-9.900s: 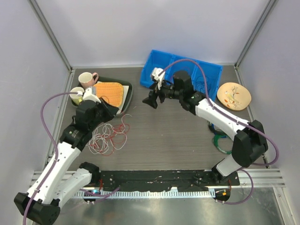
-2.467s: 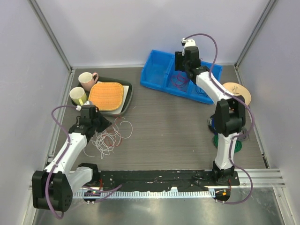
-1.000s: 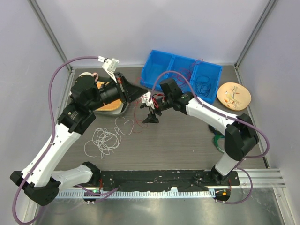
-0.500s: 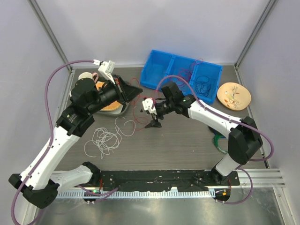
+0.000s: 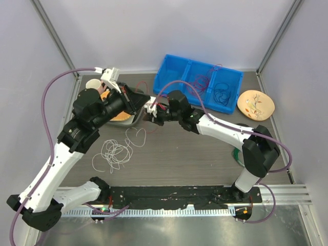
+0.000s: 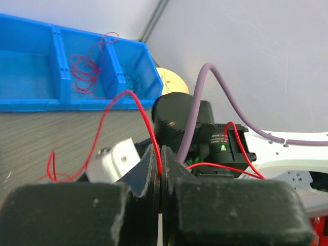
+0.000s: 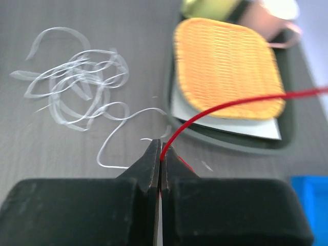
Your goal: Untangle the cables
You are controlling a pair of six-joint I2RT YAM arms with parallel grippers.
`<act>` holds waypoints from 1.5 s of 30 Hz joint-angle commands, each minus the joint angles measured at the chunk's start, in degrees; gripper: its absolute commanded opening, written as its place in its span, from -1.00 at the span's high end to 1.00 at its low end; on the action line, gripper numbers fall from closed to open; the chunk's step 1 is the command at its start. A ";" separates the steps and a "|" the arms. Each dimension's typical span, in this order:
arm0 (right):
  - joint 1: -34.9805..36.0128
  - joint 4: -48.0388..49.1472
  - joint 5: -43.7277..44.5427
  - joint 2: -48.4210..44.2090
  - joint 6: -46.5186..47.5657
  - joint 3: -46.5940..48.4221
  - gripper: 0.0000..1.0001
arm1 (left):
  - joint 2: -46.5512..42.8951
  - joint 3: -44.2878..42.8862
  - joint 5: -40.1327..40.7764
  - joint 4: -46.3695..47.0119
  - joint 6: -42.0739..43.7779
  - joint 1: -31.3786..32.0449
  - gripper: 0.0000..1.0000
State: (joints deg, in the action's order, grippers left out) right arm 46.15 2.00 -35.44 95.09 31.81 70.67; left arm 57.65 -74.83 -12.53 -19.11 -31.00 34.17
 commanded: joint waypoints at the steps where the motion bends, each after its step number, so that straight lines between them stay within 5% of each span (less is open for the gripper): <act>1: -0.53 14.42 21.34 -3.93 -14.04 -0.44 0.99 | -4.82 2.48 6.29 -1.36 -0.63 0.28 0.99; 3: -2.02 16.19 30.15 -5.69 -19.65 -0.71 0.99 | -7.79 7.57 7.17 -1.63 -1.51 0.28 0.90; 6: -7.55 16.63 31.05 -9.47 -29.65 -1.33 0.99 | -10.88 16.27 10.07 -1.72 -4.49 0.28 0.06; 7: -9.48 16.81 30.52 -11.48 -32.14 -2.02 0.99 | -12.54 18.38 11.90 -1.72 -5.46 0.28 -0.43; 10: -15.38 18.39 27.89 -14.40 -40.30 -3.96 0.99 | -14.14 25.07 16.21 -4.07 -8.19 0.28 -0.99; 15: -18.37 14.01 30.50 -17.13 -42.27 0.59 0.99 | -12.13 29.56 33.43 -12.69 -16.00 0.28 -1.00; 19: -18.73 8.29 34.72 -16.25 -42.01 9.19 0.98 | -8.44 31.66 38.55 -16.83 -18.39 0.28 -0.99; 33: -20.05 -3.30 38.43 -11.24 -42.27 27.32 0.99 | 9.66 36.16 23.09 7.74 -12.51 -0.07 -1.00; 37: -20.05 -4.46 38.25 -11.41 -42.27 28.64 0.99 | 17.30 36.68 11.07 17.69 -7.06 -0.07 -0.95; 39: -20.05 -4.55 38.60 -11.68 -42.01 28.73 0.99 | 19.68 36.60 6.65 21.63 -5.39 -0.07 -0.88; 41: -20.05 -4.99 38.87 -11.77 -41.83 28.90 0.99 | 23.45 35.98 10.48 21.84 -5.38 -0.07 -0.78; 45: -20.14 -6.22 38.61 -11.94 -41.22 29.52 0.99 | 28.57 30.37 17.18 15.09 -4.68 -0.07 -0.12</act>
State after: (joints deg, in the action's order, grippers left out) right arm 26.22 -3.86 2.52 84.07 -9.85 97.12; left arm 82.70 -39.11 0.71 -4.29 -38.57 34.37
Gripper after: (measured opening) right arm 0.039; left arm 0.717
